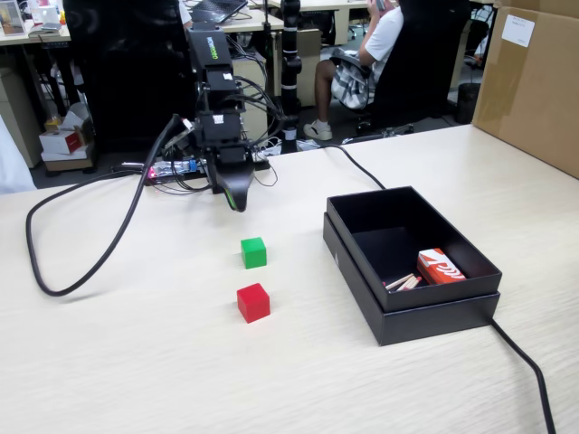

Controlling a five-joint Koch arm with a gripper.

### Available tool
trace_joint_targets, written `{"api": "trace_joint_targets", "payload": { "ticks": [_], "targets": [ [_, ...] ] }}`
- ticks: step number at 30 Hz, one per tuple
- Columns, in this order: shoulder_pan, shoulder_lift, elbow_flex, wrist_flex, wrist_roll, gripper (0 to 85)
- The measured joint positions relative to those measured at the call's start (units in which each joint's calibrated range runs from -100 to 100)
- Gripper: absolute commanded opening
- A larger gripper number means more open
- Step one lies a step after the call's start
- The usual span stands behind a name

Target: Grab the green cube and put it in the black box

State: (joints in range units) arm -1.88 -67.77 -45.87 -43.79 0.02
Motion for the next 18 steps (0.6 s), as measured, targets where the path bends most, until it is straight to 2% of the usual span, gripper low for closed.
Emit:
{"api": "trace_joint_targets", "payload": {
  "ticks": [6, 18],
  "targets": [
    [-0.54, 25.50, 16.89, -2.32, -0.15, 47.3],
    [0.20, 45.05, 24.74, -2.32, -0.39, 47.2]
  ]
}}
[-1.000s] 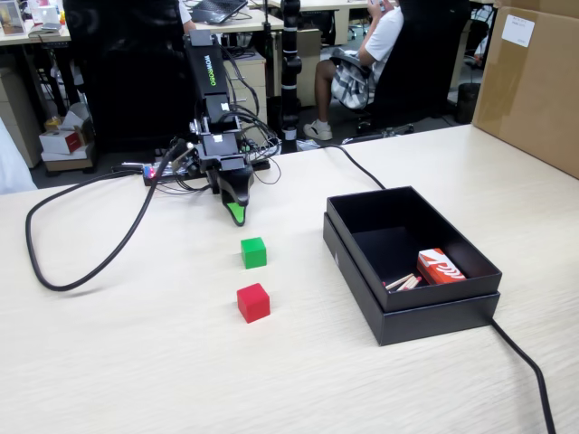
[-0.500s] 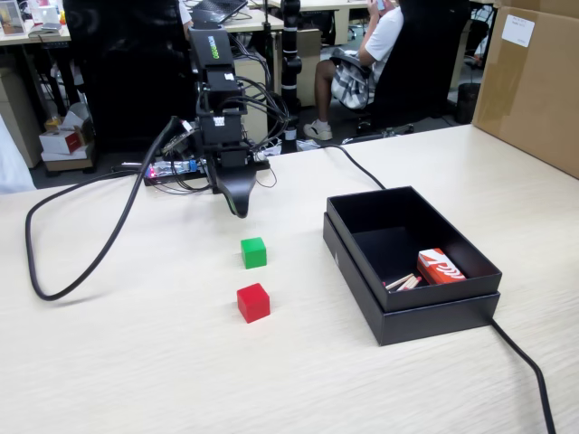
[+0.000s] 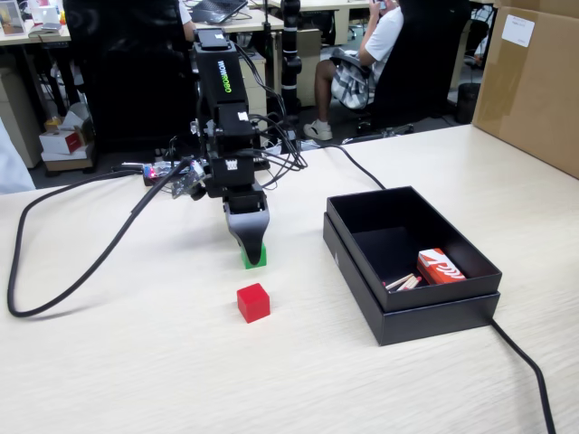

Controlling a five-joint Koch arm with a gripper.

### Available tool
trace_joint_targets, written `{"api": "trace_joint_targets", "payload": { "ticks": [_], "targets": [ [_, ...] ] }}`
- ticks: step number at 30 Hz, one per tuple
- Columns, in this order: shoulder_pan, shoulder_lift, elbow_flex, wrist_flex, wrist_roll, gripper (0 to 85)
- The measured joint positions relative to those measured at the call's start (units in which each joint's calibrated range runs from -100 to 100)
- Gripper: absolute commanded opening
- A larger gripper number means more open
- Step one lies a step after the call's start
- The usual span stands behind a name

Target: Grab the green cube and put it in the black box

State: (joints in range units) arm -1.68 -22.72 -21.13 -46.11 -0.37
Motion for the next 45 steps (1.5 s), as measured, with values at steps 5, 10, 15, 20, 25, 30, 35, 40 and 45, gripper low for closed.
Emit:
{"api": "trace_joint_targets", "payload": {
  "ticks": [5, 10, 15, 20, 25, 30, 35, 40, 45],
  "targets": [
    [0.10, 2.59, 0.27, -0.08, 0.05, 42.3],
    [0.34, 4.53, 1.10, -2.40, -0.10, 22.2],
    [0.24, 5.31, 1.46, -2.94, -0.39, 3.2],
    [0.20, 5.31, 1.55, -3.02, -1.27, 0.9],
    [0.10, 1.81, 0.82, -3.56, -1.51, 0.9],
    [1.47, -19.42, 0.82, -6.43, -1.12, 0.9],
    [8.55, -30.03, 13.60, -7.59, 1.32, 0.9],
    [15.04, -20.97, 28.39, -7.67, 5.71, 0.9],
    [17.39, 2.72, 37.33, -7.98, 7.33, 0.9]
  ]
}}
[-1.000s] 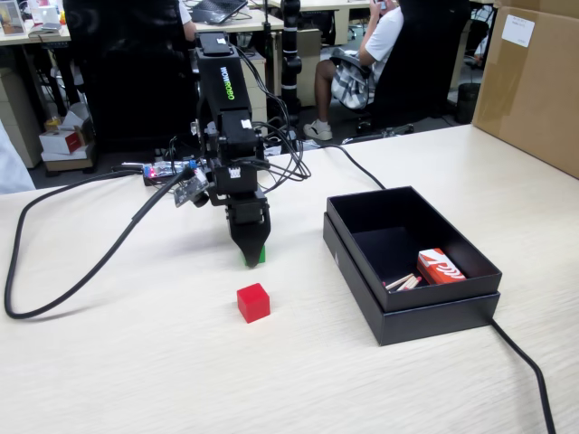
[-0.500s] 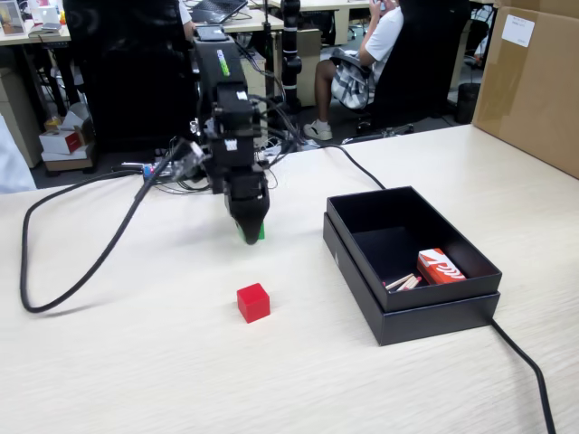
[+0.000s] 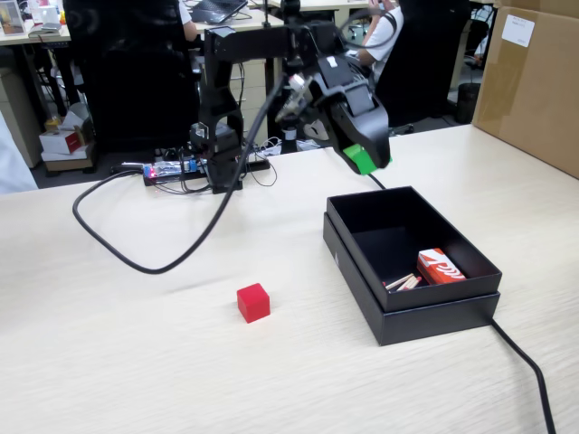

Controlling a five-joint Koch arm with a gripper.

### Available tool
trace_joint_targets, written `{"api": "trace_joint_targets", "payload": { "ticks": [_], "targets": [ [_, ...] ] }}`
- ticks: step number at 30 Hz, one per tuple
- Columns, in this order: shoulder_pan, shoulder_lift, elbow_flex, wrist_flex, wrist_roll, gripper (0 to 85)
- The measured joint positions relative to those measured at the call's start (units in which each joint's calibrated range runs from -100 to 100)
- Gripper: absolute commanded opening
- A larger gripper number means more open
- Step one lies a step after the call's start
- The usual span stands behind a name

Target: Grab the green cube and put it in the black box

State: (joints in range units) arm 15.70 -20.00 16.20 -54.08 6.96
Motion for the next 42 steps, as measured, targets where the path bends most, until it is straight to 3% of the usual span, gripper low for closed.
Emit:
{"api": "trace_joint_targets", "payload": {
  "ticks": [4, 9, 25, 27, 31, 33, 35, 42],
  "targets": [
    [0.54, 14.89, 2.83, 0.00, 0.34, 0.9],
    [0.59, 20.84, 3.01, 0.00, 0.39, 0.9],
    [0.59, 26.15, -0.46, 0.70, 0.39, 1.5],
    [0.59, 26.54, -0.46, 0.77, 0.39, 14.1],
    [0.59, 26.80, -1.28, 1.01, 0.39, 25.5],
    [0.54, 26.93, -1.46, 1.01, 0.39, 39.5],
    [0.54, 26.80, -2.01, 1.08, 0.39, 45.7],
    [0.39, 13.20, -3.01, 0.15, 0.44, 46.5]
  ]
}}
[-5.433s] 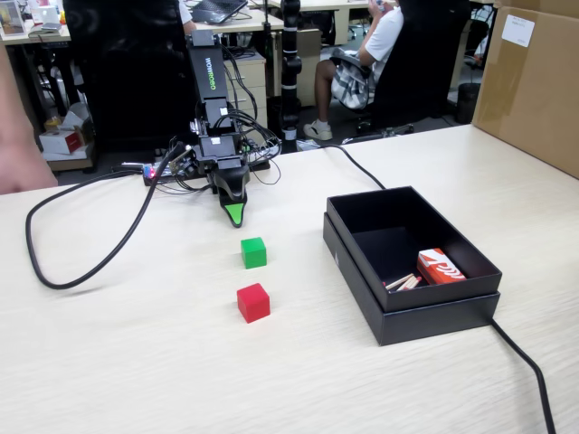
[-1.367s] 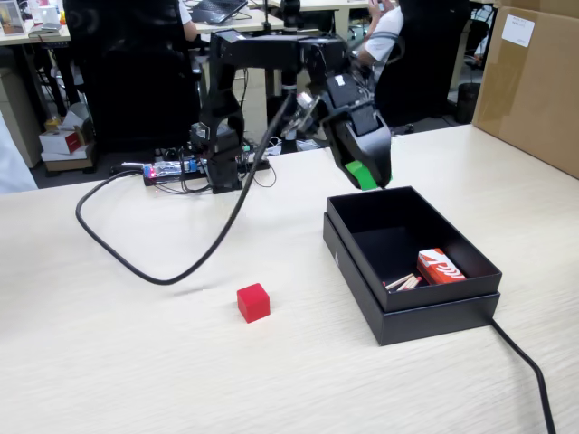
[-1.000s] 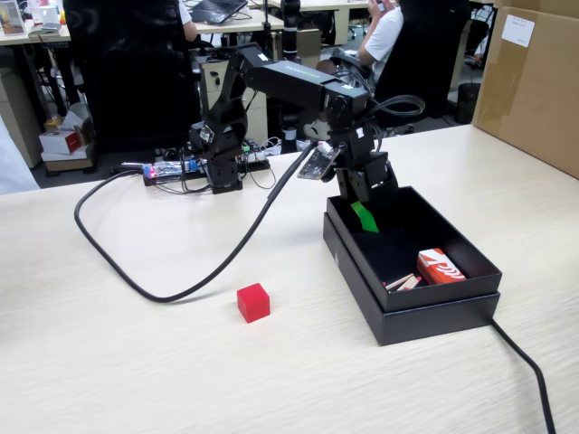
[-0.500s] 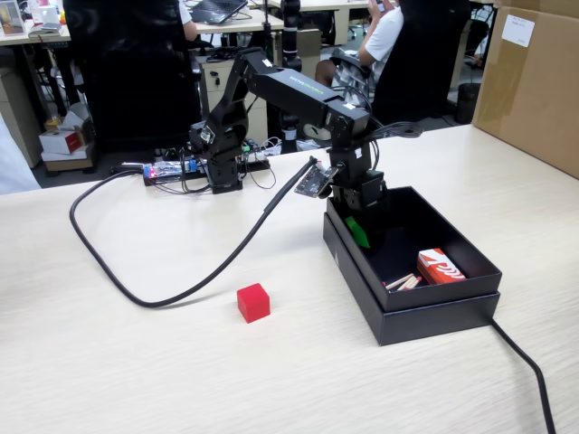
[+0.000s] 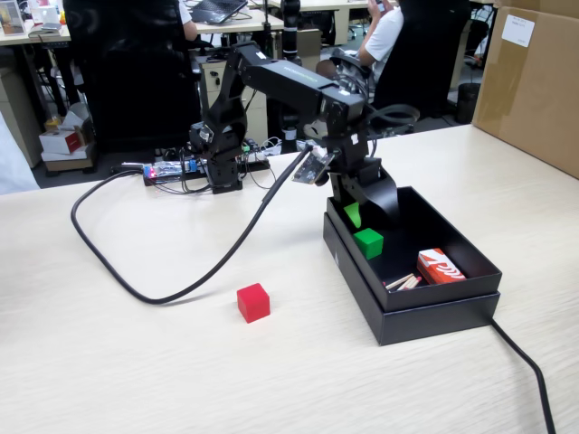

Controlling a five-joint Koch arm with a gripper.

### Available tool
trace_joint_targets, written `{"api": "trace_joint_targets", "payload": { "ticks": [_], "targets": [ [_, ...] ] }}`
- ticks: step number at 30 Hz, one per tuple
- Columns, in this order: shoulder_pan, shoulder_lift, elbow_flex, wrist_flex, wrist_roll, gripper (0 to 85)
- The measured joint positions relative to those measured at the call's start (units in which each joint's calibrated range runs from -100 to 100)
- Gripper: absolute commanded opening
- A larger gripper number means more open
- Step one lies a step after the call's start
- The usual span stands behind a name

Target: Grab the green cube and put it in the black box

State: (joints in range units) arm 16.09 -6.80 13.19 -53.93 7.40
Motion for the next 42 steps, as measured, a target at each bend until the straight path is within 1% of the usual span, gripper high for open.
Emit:
{"api": "trace_joint_targets", "payload": {
  "ticks": [4, 8, 16, 21, 24, 30, 36, 39, 42],
  "targets": [
    [-1.51, -16.96, -0.91, -0.08, 0.00, 46.5],
    [-4.69, -32.88, -6.30, -0.08, -0.88, 46.5],
    [-11.28, -54.50, -28.75, -0.08, -4.98, 50.0],
    [-13.87, -68.22, -44.00, 0.15, -5.81, 50.4],
    [-14.99, -75.21, -54.59, 2.01, -5.67, 50.5],
    [-17.68, -85.57, -70.29, 11.30, -5.76, 50.4],
    [-19.49, -90.49, -84.80, 23.15, -6.98, 50.3],
    [-20.37, -90.87, -92.47, 31.05, -7.91, 49.7],
    [-20.85, -91.91, -100.14, 43.05, -9.72, 49.3]
  ]
}}
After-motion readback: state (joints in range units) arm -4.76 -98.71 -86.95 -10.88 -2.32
